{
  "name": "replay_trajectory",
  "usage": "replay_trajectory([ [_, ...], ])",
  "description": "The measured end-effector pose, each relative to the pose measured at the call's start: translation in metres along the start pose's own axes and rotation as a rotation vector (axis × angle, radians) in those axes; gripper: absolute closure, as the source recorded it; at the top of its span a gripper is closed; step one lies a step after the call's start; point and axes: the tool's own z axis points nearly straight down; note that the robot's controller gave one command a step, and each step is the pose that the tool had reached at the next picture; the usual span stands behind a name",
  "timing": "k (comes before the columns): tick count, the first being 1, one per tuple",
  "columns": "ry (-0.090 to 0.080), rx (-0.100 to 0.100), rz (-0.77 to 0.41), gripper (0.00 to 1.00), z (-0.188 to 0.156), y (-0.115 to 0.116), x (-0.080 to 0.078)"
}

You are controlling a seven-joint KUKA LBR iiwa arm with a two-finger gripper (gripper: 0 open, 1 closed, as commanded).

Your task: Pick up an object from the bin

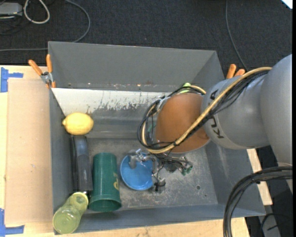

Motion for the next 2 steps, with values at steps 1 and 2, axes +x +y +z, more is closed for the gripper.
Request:
replay_trajectory([
  [1, 0.005, -0.001, 0.300, 0.00, 0.000, 0.016, 0.038],
  [2, -0.005, 0.001, 0.020, 0.00, 0.000, 0.010, 0.005],
])
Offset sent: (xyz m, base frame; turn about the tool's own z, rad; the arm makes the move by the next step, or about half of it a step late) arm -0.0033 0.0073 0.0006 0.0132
